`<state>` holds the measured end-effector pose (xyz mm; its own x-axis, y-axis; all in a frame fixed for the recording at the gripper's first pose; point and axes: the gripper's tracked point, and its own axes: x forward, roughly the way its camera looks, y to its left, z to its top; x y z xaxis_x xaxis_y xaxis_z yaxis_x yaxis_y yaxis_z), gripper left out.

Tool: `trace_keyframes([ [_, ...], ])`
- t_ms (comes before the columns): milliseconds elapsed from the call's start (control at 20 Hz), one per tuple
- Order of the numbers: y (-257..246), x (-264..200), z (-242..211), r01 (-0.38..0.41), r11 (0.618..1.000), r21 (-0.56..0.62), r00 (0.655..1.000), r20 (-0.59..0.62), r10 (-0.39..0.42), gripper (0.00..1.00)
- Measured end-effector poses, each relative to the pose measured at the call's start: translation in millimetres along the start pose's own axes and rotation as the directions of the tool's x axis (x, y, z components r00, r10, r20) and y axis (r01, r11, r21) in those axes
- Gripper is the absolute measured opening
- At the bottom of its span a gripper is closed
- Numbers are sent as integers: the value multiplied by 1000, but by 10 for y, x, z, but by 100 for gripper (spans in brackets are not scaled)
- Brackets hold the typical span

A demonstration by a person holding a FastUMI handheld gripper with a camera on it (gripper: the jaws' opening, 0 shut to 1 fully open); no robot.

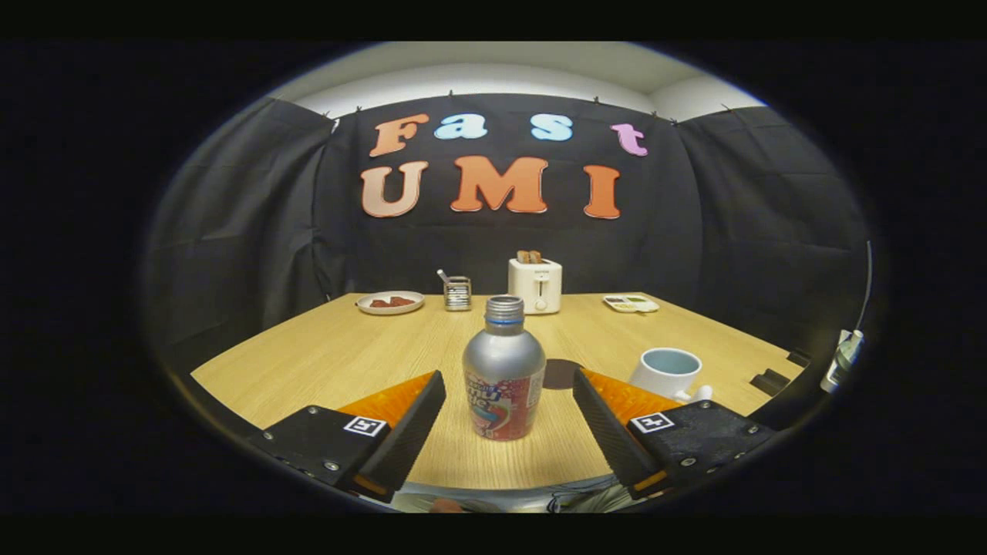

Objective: Take the bottle from table, then pour the juice into the cup, finally place the bottle on the coaster

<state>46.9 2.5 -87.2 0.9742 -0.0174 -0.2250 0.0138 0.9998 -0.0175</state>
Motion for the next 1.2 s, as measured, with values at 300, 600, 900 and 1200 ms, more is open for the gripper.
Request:
trace_keyframes([
  [300, 16, 259, -306, 7, 1000, -16, 996, -90, -9, 99],
  [600, 75, 462, -551, -2, 1000, -24, 988, -153, -2, 99],
  [900, 118, 536, -589, -9, 999, -42, 988, -155, 2, 99],
  [1200, 136, 612, -554, -14, 1000, -28, 991, -137, 10, 96],
])
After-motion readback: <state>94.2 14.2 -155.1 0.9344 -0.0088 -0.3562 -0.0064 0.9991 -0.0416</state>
